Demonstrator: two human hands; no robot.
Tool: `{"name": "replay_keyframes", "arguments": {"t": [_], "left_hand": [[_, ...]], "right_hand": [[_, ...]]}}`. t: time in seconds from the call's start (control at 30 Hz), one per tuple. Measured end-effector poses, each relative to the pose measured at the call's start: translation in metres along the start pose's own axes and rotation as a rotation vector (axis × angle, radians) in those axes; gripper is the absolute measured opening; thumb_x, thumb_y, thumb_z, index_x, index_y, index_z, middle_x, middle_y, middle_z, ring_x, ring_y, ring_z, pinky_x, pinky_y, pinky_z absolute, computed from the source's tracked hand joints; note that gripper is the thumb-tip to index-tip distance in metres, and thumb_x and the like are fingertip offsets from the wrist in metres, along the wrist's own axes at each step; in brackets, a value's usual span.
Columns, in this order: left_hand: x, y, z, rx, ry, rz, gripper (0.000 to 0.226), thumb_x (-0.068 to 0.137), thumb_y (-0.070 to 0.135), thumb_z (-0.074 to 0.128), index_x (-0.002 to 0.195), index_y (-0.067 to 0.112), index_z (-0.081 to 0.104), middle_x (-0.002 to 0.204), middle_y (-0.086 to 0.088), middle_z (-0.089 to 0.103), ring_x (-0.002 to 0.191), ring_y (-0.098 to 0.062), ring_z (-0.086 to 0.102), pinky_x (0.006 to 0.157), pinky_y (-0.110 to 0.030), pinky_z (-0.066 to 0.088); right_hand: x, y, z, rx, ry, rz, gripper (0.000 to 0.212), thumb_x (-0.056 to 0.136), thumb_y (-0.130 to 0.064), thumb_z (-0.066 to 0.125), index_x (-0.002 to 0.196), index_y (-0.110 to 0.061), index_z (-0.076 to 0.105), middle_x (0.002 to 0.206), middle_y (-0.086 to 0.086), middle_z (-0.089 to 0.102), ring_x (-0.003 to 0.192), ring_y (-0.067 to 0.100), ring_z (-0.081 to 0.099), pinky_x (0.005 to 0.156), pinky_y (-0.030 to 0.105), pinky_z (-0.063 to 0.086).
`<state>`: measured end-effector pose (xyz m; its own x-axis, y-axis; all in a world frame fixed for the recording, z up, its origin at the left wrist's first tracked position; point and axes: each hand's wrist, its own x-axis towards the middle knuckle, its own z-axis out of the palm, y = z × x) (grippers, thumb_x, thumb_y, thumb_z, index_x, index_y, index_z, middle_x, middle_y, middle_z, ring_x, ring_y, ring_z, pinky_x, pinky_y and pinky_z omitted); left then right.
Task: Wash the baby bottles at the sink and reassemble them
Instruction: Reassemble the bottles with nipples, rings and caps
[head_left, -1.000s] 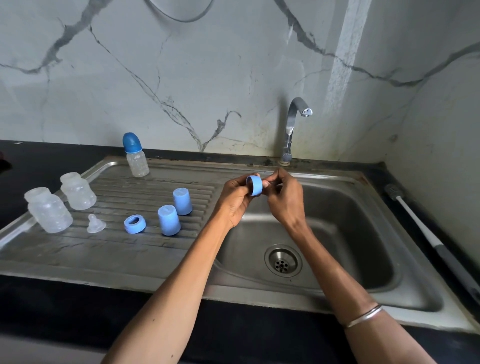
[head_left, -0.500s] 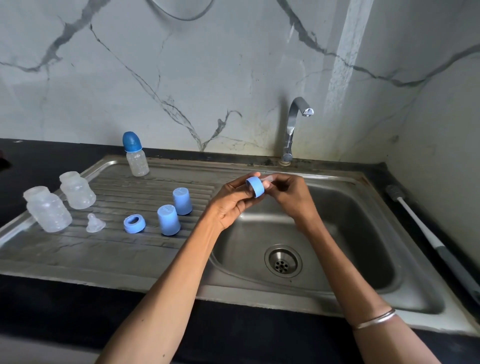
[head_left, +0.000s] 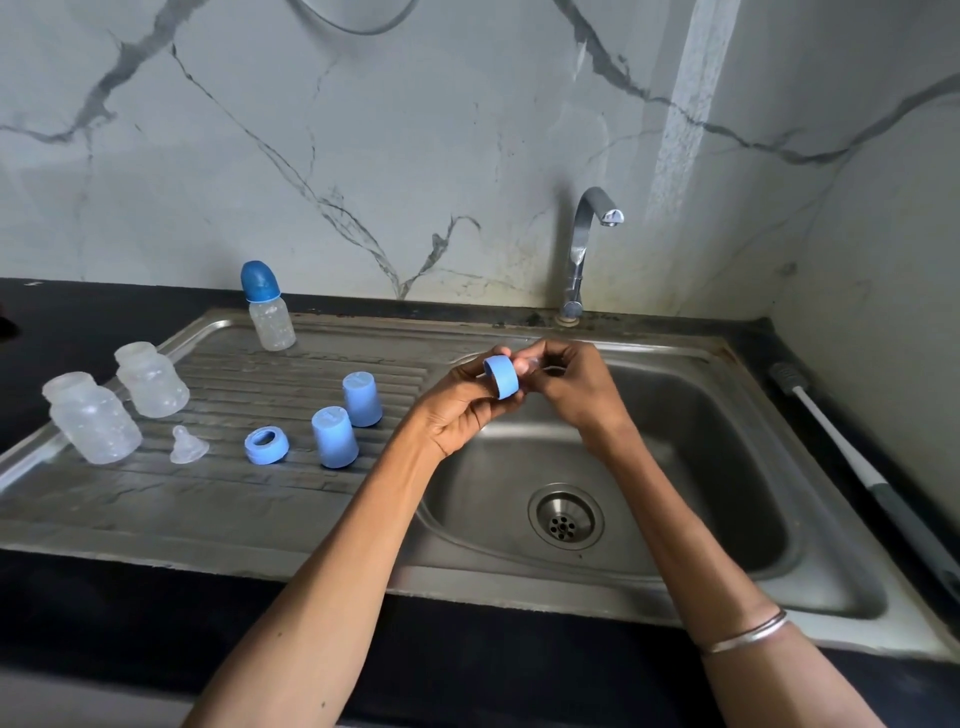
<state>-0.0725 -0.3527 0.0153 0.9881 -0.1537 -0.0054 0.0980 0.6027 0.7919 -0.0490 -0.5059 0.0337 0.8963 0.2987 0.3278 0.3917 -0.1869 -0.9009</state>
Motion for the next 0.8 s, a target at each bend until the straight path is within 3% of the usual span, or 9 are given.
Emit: {"name": "replay_keyframes", "arguments": {"t": [0.07,0.23,0.33,0.4,0.5,0.6,0.67,0.8], "left_hand": [[0.0019,-0.0011,-0.0011,-0.007,-0.014,-0.005,0.058,0.089,-0.023,0.041,0.069,0.017,0.078,0.080,-0.008,0.074,0.073,-0.020,0.073,0.066,-0.028,0.061],[0.0033,-0.0032,-0.0035,0.011,-0.026,-0.010,0.055,0.089,-0.021,0.044,0.068,0.017,0.078,0.080,-0.007,0.074,0.072,-0.022,0.073,0.065,-0.027,0.061],[0.0015,-0.0013,-0.0035,-0.008,-0.048,-0.016,0.030,0.064,-0.011,0.071,0.071,0.017,0.078,0.082,-0.009,0.073,0.074,-0.024,0.073,0.064,-0.027,0.060],[0.0015,-0.0014,-0.0053,-0.014,-0.071,-0.025,0.029,0.055,-0.007,0.077,0.073,0.016,0.078,0.084,-0.011,0.073,0.075,-0.025,0.073,0.065,-0.028,0.060],[0.0014,-0.0020,-0.0053,0.002,-0.064,-0.019,0.038,0.073,-0.017,0.060,0.069,0.017,0.077,0.083,-0.009,0.073,0.074,-0.022,0.073,0.066,-0.027,0.061],[0.0015,0.0001,-0.0020,-0.041,-0.081,0.015,0.055,0.087,-0.022,0.041,0.069,0.014,0.077,0.087,-0.010,0.075,0.081,-0.020,0.074,0.074,-0.029,0.062],[0.0033,0.0015,-0.0010,-0.046,-0.064,0.030,0.049,0.083,-0.022,0.045,0.072,0.012,0.078,0.089,-0.011,0.075,0.084,-0.020,0.074,0.077,-0.031,0.062],[0.0050,-0.0012,0.0008,-0.080,-0.024,0.020,0.028,0.074,-0.011,0.059,0.075,0.013,0.075,0.088,-0.013,0.071,0.081,-0.022,0.072,0.074,-0.028,0.061]], "right_hand": [[0.0002,-0.0020,0.0021,-0.045,0.021,-0.001,0.013,0.087,-0.008,0.069,0.083,-0.019,0.074,0.076,-0.001,0.073,0.072,0.013,0.070,0.077,0.033,0.058],[-0.0010,-0.0039,-0.0001,-0.127,0.035,0.020,0.011,0.090,-0.012,0.068,0.086,-0.019,0.074,0.075,-0.002,0.074,0.073,0.011,0.071,0.077,0.031,0.058],[-0.0021,-0.0045,-0.0001,-0.114,0.015,0.038,0.011,0.091,-0.012,0.067,0.087,-0.020,0.074,0.077,-0.003,0.074,0.076,0.012,0.071,0.079,0.032,0.058],[-0.0018,-0.0033,-0.0007,-0.096,0.005,0.053,0.011,0.091,-0.012,0.066,0.087,-0.019,0.074,0.077,-0.004,0.073,0.076,0.012,0.070,0.079,0.031,0.058],[-0.0028,-0.0037,-0.0005,-0.085,0.006,0.043,0.012,0.092,-0.012,0.065,0.088,-0.018,0.074,0.076,-0.007,0.073,0.076,0.010,0.070,0.077,0.027,0.056],[-0.0042,-0.0068,0.0024,-0.125,0.095,-0.012,0.012,0.090,-0.010,0.066,0.088,-0.017,0.075,0.079,-0.009,0.073,0.076,0.002,0.069,0.070,0.012,0.050],[-0.0047,-0.0085,0.0044,-0.179,0.167,-0.041,0.013,0.088,-0.009,0.067,0.085,-0.018,0.075,0.079,-0.013,0.072,0.076,-0.003,0.067,0.067,0.007,0.047],[-0.0044,-0.0057,0.0046,-0.187,0.172,-0.053,0.011,0.088,-0.010,0.067,0.087,-0.018,0.074,0.082,-0.012,0.073,0.079,-0.002,0.068,0.072,0.013,0.052]]}}
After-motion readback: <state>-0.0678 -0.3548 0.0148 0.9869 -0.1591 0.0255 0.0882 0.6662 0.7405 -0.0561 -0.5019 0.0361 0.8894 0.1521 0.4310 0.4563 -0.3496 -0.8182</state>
